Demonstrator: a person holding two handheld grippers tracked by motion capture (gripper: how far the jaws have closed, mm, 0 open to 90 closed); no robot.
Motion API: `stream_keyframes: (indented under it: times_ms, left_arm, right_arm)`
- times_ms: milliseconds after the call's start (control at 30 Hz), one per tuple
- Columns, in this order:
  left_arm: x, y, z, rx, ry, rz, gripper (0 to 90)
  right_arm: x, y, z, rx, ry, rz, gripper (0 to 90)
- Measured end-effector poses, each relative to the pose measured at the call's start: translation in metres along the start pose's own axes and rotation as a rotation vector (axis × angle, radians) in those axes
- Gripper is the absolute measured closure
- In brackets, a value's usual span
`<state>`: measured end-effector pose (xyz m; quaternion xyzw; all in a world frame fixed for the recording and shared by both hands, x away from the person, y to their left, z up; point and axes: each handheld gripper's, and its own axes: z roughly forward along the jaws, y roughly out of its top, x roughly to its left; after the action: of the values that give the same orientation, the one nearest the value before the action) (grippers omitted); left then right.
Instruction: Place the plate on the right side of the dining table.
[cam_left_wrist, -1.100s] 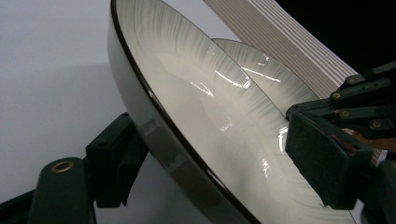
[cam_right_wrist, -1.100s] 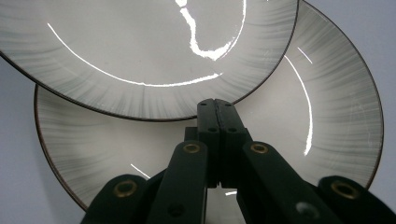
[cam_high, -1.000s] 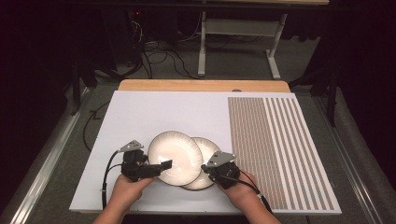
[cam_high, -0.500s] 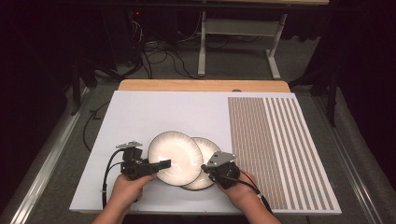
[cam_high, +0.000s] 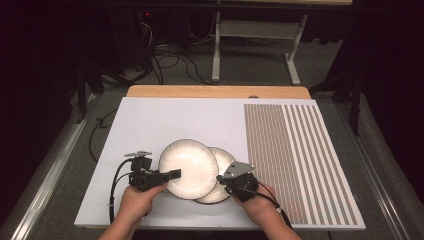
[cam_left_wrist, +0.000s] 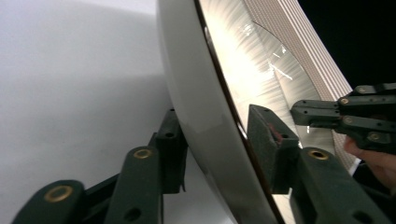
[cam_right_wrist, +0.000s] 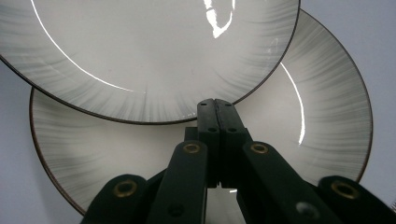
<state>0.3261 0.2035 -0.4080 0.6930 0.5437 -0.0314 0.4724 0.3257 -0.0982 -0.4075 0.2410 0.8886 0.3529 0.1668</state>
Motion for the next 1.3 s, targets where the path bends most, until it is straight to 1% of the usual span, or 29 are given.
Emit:
stream_keyframes:
  times_ms: [67,233,267,300,500,567,600,667,767,900,933,967,1000,1033,1133,1200,1233,1267,1300]
  left_arm:
    - [0.000,0.000,0.000,-0.001,-0.004,-0.001,62.7]
    - [0.001,0.000,0.000,-0.002,-0.010,-0.010,63.1]
    - [0.002,-0.001,0.000,-0.007,-0.016,-0.017,63.5]
    - [0.002,-0.001,0.000,-0.007,-0.016,-0.017,63.7]
    - [0.004,-0.001,-0.002,-0.031,-0.053,-0.039,66.6]
    - [0.004,-0.002,-0.003,-0.044,-0.062,-0.038,67.0]
    - [0.003,-0.002,-0.004,-0.047,-0.063,-0.035,67.5]
    - [0.002,-0.002,-0.005,-0.060,-0.073,-0.032,68.5]
    - [0.002,-0.002,-0.006,-0.067,-0.078,-0.032,69.2]
    - [0.000,-0.002,-0.008,-0.085,-0.088,-0.019,70.5]
    - [-0.002,-0.002,-0.009,-0.097,-0.092,-0.010,71.3]
    - [-0.002,-0.002,-0.009,-0.097,-0.092,-0.010,71.6]
    - [-0.003,-0.002,-0.010,-0.107,-0.098,0.003,71.9]
    - [-0.003,-0.002,-0.010,-0.107,-0.098,0.003,72.2]
    - [-0.005,-0.002,-0.012,-0.122,-0.100,0.022,72.7]
    - [-0.007,-0.002,-0.013,-0.134,-0.102,0.046,73.2]
    - [-0.007,-0.002,-0.013,-0.134,-0.102,0.046,73.4]
    - [-0.008,-0.002,-0.014,-0.135,-0.099,0.055,73.4]
    - [-0.010,-0.002,-0.014,-0.147,-0.102,0.067,73.6]
  right_arm:
    - [0.000,0.000,-0.002,0.005,0.000,0.003,90.0]
    - [-0.001,0.000,-0.002,-0.001,-0.001,-0.005,90.0]
    - [0.000,0.000,-0.002,-0.004,-0.002,0.004,90.0]
    - [-0.001,-0.001,-0.003,-0.004,-0.001,-0.005,90.0]
    - [-0.002,-0.001,-0.006,-0.007,-0.003,0.009,90.0]
    - [-0.003,-0.001,-0.007,-0.014,-0.008,0.010,90.0]
    - [-0.003,-0.001,-0.007,-0.019,-0.008,0.021,90.0]
    - [-0.004,-0.002,-0.010,-0.024,-0.010,0.020,90.0]
    - [-0.005,-0.002,-0.012,-0.026,-0.012,0.022,90.0]
    - [-0.008,-0.004,-0.017,-0.040,-0.015,0.038,90.0]
    - [-0.010,-0.004,-0.019,-0.048,-0.016,0.041,90.0]
    - [-0.010,-0.004,-0.019,-0.048,-0.016,0.041,90.0]
    - [-0.012,-0.005,-0.021,-0.050,-0.018,0.049,90.0]
    - [-0.012,-0.005,-0.021,-0.050,-0.018,0.049,90.0]
    - [-0.014,-0.006,-0.023,-0.058,-0.022,0.062,90.0]
    - [-0.016,-0.007,-0.026,-0.064,-0.024,0.071,90.0]
    - [-0.016,-0.007,-0.026,-0.064,-0.024,0.071,90.0]
    - [-0.018,-0.007,-0.028,-0.069,-0.025,0.078,90.0]
    - [-0.020,-0.008,-0.029,-0.072,-0.027,0.076,90.0]
